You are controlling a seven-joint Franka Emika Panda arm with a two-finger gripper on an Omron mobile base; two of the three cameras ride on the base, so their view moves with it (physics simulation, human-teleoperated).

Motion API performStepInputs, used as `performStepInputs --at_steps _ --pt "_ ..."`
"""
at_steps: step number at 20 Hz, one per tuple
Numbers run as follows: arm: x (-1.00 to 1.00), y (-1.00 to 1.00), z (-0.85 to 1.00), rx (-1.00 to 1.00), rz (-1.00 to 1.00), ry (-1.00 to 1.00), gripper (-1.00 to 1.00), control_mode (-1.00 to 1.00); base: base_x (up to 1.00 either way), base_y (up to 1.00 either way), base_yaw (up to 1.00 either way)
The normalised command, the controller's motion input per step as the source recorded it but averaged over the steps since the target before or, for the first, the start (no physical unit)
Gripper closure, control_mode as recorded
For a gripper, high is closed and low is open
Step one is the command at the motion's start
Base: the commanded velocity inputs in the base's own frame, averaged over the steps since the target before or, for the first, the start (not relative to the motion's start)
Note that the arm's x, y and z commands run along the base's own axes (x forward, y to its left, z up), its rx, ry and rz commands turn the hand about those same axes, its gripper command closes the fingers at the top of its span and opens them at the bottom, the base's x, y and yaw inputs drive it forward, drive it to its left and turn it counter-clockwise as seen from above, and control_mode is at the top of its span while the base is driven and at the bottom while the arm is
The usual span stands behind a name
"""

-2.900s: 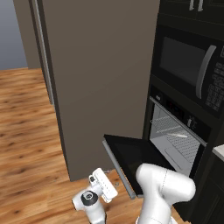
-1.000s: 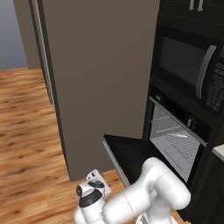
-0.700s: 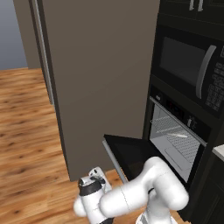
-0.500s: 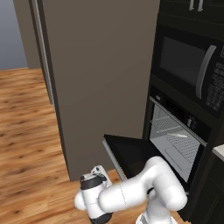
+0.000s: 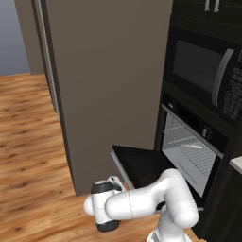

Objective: Place the fish on the rack of the oven, and slide the rack back inside. Close the oven door.

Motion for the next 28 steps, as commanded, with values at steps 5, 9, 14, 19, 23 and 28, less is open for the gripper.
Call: performStepInputs --at_steps 5,9,14,19,23,28 --pt "-0.01 -0.88 -0.83 -0.24 -0.07 -0.07 -1.0 -1.0 0.0 0.0 0.0" --pt "-0.01 -0.84 -0.98 -0.23 -0.1 -0.19 -1.0 -1.0 0.0 0.0 0.0" --pt "-0.04 -0.59 -1.0 -0.23 -0.1 -0.32 -1.0 -1.0 0.0 0.0 0.0" --pt "-0.07 -0.67 -1.0 -0.27 -0.1 -0.29 -1.0 -1.0 0.0 0.0 0.0" --pt "-0.01 -0.9 -1.0 -0.31 -0.13 -0.21 -1.0 -1.0 0.0 0.0 0.0" --pt "0.0 -0.79 -1.0 -0.35 -0.17 -0.08 -1.0 -1.0 0.0 0.0 0.0"
